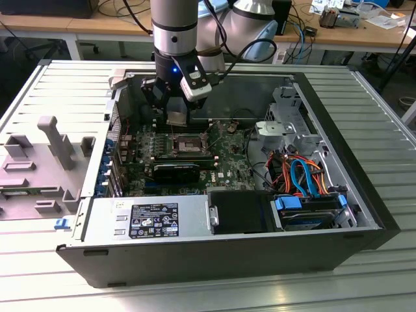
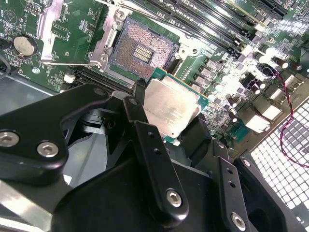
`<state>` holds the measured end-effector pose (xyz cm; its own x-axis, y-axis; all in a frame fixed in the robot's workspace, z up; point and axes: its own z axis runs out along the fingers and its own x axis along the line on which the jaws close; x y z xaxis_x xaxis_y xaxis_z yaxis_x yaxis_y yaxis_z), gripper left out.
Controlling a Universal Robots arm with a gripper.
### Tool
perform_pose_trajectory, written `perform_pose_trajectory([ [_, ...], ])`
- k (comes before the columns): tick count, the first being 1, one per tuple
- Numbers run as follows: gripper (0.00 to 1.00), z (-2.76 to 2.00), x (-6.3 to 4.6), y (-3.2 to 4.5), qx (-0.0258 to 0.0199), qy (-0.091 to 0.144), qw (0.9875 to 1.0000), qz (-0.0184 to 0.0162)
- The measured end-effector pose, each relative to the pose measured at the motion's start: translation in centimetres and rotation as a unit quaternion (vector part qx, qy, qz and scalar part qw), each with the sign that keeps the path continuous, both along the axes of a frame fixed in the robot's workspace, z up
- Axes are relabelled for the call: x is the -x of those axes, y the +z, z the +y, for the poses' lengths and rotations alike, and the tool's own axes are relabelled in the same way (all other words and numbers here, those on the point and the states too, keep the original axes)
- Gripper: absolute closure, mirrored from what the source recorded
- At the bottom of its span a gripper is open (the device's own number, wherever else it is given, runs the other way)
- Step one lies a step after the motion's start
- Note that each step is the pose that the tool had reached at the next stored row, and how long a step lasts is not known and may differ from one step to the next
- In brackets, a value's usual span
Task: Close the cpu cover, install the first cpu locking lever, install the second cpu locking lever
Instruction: 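Close the cpu cover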
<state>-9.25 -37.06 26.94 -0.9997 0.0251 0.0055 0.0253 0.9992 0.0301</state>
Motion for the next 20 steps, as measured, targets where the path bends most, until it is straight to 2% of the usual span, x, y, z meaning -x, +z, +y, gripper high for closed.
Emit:
perform_pose_trajectory([
  [13, 0.45, -0.02, 0.00, -0.15, 0.0037, 0.000, 1.0000, 0.0000],
  [15, 0.45, -0.05, 0.00, -0.35, 0.0066, 0.000, 1.0000, 0.0000],
  [20, 0.45, -0.05, 0.00, -0.42, 0.0077, 0.000, 1.0000, 0.0000],
])
